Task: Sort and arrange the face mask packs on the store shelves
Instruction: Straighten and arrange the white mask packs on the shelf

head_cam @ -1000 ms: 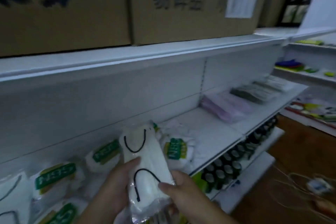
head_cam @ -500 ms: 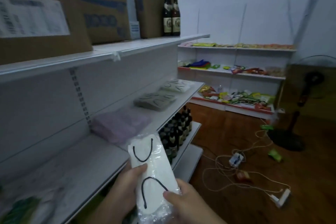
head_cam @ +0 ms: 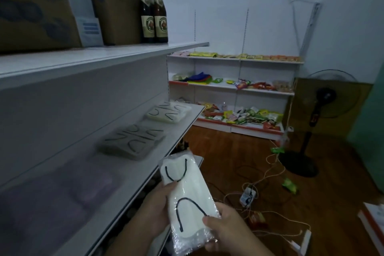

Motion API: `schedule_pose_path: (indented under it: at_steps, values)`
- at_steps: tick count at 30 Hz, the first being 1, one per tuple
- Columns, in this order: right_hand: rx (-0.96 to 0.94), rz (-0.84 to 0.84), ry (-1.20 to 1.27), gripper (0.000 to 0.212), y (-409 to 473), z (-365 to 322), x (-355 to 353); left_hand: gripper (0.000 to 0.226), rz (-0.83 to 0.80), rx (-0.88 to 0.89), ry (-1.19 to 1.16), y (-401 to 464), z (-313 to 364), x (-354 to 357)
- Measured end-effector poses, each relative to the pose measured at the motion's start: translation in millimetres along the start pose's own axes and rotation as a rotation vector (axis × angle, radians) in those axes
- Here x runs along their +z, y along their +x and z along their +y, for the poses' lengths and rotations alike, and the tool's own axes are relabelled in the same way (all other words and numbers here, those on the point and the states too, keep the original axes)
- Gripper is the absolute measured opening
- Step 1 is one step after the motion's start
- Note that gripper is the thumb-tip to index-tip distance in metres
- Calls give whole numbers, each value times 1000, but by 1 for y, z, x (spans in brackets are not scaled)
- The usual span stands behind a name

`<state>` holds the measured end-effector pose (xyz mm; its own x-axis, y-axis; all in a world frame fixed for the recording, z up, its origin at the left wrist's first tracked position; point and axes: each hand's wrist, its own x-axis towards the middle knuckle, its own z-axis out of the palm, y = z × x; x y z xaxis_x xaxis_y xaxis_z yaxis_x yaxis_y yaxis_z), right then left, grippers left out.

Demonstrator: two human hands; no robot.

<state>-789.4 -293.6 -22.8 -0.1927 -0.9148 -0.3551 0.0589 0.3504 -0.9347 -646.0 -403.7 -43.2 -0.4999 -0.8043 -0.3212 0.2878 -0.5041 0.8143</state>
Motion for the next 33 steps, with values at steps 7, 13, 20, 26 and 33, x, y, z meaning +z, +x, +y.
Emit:
schedule_pose_path:
  at_steps: [7, 13, 20, 26, 33]
  values:
    - [-8, 30, -90, 29, 112, -55, -19, 32, 8, 20, 25, 118, 52, -6]
    - [32, 52, -151, 21, 208, -82, -44, 19, 132, -25, 187, 205, 86, -10]
    - [61, -102, -99, 16, 356, -114, -72, 18, 325, 30, 333, 317, 139, -21]
    - [13, -231, -335, 16, 479, -161, -73, 21, 599, 68, 213, 390, 178, -33]
    - [-300, -294, -784, 51, 575, -190, -39, 13, 809, 114, 147, 436, 203, -64]
